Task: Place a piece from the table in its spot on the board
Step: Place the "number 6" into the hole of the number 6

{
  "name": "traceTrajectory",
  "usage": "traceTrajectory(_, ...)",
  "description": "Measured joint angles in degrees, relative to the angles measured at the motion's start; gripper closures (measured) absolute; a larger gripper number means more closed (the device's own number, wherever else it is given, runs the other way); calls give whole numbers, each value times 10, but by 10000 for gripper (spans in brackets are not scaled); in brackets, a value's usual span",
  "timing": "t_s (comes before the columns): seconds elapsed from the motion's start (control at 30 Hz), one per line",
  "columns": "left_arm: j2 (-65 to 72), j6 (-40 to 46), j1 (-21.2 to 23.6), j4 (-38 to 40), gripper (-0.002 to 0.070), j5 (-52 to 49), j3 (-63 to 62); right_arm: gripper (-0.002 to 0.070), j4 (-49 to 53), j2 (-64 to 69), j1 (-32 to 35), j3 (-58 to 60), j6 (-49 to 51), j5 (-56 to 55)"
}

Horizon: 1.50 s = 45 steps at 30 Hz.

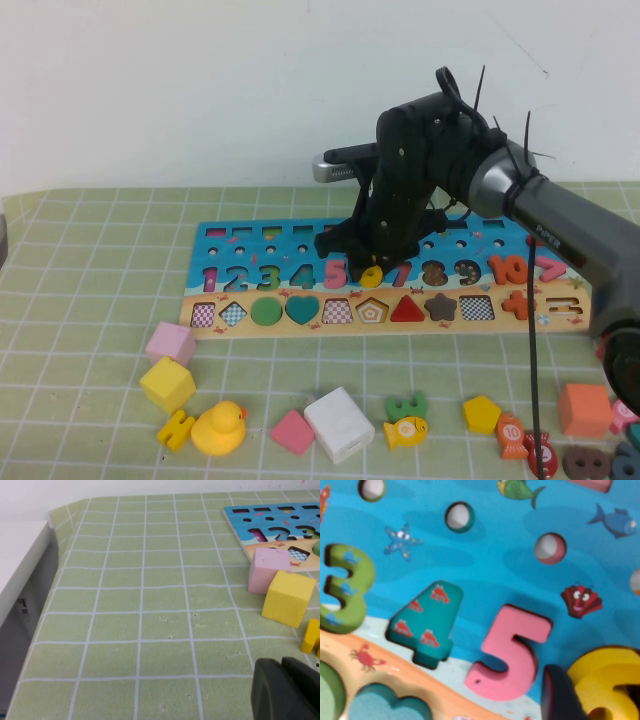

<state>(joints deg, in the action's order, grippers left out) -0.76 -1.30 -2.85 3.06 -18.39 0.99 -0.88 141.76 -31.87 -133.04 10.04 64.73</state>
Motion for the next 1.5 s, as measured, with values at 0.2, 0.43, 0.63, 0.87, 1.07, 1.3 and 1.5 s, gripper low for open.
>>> traceTrajectory(0.2, 0, 0, 0, 0, 677, 0, 0, 398, 14, 2, 0, -35, -2, 18)
traceTrajectory(0.43, 0, 0, 0, 0, 677, 0, 0, 398, 18, 5, 0, -53, -3, 31)
traceTrajectory(0.63, 0, 0, 0, 0, 677, 0, 0, 398, 9, 22, 0, -53, -3, 55)
traceTrajectory(0.87, 0, 0, 0, 0, 677, 0, 0, 398, 6, 24, 0, -53, -3, 53)
traceTrajectory(1.07, 0, 0, 0, 0, 677, 0, 0, 398, 5, 24, 0, -53, -3, 40)
traceTrajectory(1.3, 0, 0, 0, 0, 677, 0, 0, 398, 5, 24, 0, -53, -3, 44)
traceTrajectory(1.5, 0, 0, 0, 0, 677, 0, 0, 398, 3, 24, 0, -53, -3, 46)
